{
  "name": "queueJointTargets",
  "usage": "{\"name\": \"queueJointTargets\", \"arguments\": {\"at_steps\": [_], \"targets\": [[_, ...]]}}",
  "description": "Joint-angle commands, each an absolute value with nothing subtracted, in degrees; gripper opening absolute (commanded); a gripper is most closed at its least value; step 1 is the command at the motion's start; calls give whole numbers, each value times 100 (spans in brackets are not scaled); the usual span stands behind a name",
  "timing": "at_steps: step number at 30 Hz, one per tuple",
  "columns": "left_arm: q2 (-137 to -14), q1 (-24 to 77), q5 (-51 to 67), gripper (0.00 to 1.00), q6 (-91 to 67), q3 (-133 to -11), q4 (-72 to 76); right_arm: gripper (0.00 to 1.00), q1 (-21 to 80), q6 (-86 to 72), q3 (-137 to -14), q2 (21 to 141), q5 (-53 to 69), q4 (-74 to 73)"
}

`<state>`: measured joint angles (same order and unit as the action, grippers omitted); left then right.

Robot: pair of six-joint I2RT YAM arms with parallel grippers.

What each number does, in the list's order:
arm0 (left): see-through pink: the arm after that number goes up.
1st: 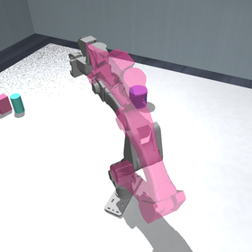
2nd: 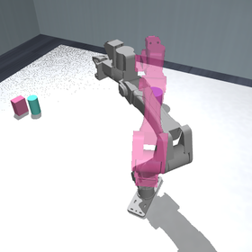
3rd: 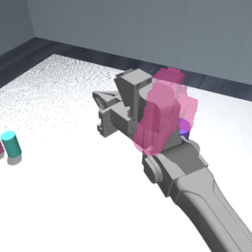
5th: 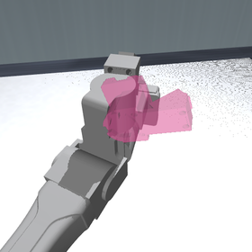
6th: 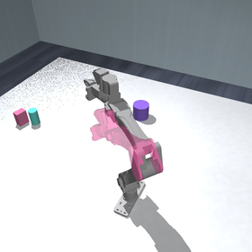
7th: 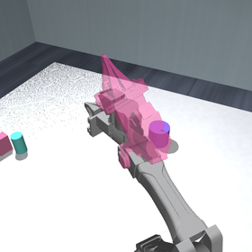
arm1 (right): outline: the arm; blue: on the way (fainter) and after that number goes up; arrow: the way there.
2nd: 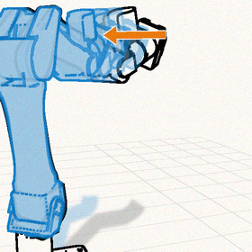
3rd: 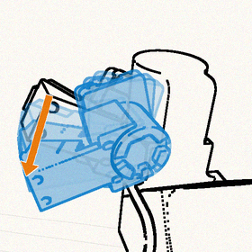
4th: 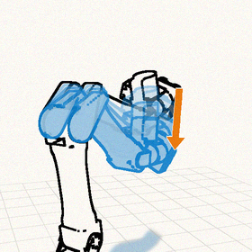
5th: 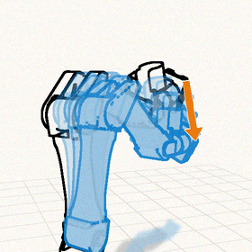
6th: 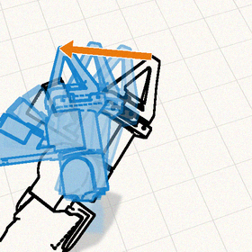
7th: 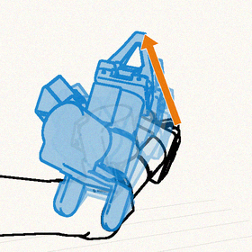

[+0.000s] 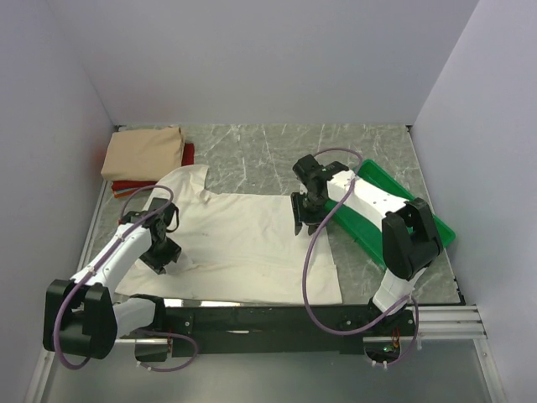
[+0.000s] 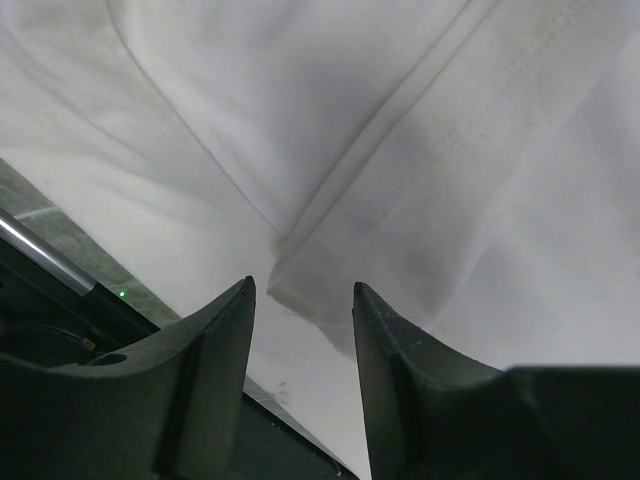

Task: Fold and stack the t-shirts
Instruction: Fold the tshirt

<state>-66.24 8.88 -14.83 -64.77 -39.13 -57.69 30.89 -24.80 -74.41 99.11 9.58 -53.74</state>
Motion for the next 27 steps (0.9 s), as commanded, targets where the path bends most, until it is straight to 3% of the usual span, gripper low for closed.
{"name": "queueJointTargets", "arguments": {"at_steps": [1, 18, 22, 27], "targets": [[-6661, 993, -1327, 49, -6513, -3841, -5616, 50, 3041, -2382, -7629, 9712, 1019, -5370], [-6785, 1116, -1169, 47, -6697, -3533, -5309, 50, 2927, -2285, -7655, 9668, 1134, -5414], [-6812, 1125, -1169, 29, -6785, -3498, -5291, 50, 2900, -2294, -7734, 9694, 1151, -5432], [-6750, 1125, -1178, 18, -6785, -3480, -5282, 50, 2883, -2329, -7769, 9694, 1230, -5414]]}}
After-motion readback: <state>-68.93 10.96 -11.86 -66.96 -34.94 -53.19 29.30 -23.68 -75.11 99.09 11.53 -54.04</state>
